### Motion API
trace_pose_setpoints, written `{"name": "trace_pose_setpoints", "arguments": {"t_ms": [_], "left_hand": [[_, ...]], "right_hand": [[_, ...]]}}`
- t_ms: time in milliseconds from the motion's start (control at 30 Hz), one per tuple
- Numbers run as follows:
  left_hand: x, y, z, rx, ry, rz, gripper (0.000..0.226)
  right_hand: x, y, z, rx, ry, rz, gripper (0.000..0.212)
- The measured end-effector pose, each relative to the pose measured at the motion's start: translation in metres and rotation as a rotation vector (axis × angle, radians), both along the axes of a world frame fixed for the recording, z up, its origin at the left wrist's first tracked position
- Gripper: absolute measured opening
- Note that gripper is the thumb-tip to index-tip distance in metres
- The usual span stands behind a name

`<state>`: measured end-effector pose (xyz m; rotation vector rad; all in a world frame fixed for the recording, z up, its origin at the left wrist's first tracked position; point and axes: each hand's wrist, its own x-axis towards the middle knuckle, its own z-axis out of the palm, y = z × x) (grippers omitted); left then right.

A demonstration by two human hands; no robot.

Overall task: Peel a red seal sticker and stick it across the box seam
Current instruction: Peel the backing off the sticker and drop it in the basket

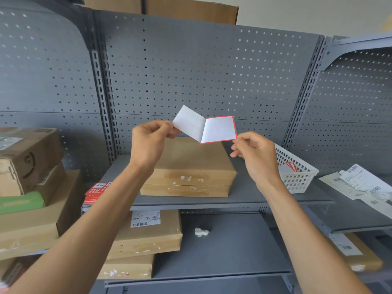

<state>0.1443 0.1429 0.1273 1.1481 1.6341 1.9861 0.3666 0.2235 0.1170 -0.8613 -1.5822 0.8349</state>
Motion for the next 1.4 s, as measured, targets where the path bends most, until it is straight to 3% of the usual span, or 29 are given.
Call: {"name": "trace_pose_setpoints", "arguments": {"t_ms": [267,633,833,1200,1400], "left_hand": [[-0.001,-0.004,0.001,0.069,0.095,0.061,0.015],[0.008,0.0,0.001,0.109,0.046,0.09,0.015],[0.043,0.019,-0.002,0.102,0.123,-0.015,0.011],[0.114,0.065,-0.013,0.07,0.107,-0.23,0.015],[0.127,0.075,-0.015,0.07,0.152,-0.258,0.02]], "right_hand": [[0.015,0.01,-0.004,-0.016,0.008,-0.066,0.016],[0.038,0.019,-0.008,-0.005,-0.014,-0.156,0.015],[0.065,0.026,-0.01,0.033,-0.083,-0.241,0.016],[0.124,0.05,-0.018,0.096,-0.189,-0.407,0.018],[0.137,0.073,-0.035,0.067,-0.392,-0.475,0.017]]}}
